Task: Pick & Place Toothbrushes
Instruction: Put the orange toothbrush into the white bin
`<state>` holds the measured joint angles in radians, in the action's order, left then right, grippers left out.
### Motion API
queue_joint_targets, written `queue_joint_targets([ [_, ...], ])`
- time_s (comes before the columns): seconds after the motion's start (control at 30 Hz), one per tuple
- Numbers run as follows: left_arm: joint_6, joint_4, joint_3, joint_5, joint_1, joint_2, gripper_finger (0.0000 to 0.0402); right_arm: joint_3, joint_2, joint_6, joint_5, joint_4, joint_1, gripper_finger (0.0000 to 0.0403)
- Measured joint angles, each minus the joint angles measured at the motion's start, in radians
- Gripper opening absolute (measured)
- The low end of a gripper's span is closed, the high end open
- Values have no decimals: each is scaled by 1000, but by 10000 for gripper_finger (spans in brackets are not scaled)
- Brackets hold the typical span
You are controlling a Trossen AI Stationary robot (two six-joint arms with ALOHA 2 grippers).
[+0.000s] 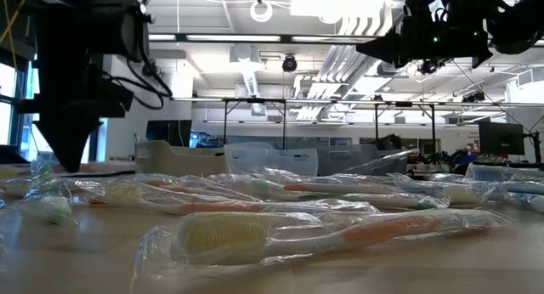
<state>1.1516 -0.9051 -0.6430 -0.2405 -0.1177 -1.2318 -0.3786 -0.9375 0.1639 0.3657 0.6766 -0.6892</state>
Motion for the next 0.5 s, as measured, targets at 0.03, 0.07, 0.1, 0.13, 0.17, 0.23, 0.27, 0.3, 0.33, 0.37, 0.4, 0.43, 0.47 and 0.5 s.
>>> queue_joint_targets([
  [0.03,0,-7,0,-15,0,20,9,0,0,2,0,1,0,5],
  [0.07,-1,-15,-3,-32,0,38,9,0,0,5,0,0,0,5],
  [0.1,-2,-26,-10,-45,0,55,9,0,0,8,0,-1,0,5],
  [0.13,-4,-43,-18,-60,0,75,9,0,0,15,0,-1,0,5],
  [0.17,-12,-65,-32,-78,0,91,9,0,0,20,0,0,0,5],
  [0.23,-38,-81,-61,-120,0,119,9,0,0,22,0,-4,0,5],
  [0.27,-52,-94,-76,-145,0,135,9,0,0,22,0,-5,0,5],
  [0.3,-70,-108,-93,-175,1,149,9,0,0,24,0,-5,0,5],
  [0.33,-90,-107,-111,-210,0,163,9,0,0,24,0,-5,0,5],
  [0.37,-109,-99,-130,-243,1,177,9,0,0,24,0,-7,0,5],
  [0.4,-133,-93,-144,-279,0,190,9,0,0,24,0,-7,0,5],
  [0.43,-159,-96,-162,-314,0,201,9,0,0,24,0,-7,0,5],
  [0.47,-188,-91,-181,-358,0,211,9,0,0,24,0,-7,0,5],
  [0.5,-214,-83,-200,-397,0,221,9,0,0,24,0,-7,0,5],
])
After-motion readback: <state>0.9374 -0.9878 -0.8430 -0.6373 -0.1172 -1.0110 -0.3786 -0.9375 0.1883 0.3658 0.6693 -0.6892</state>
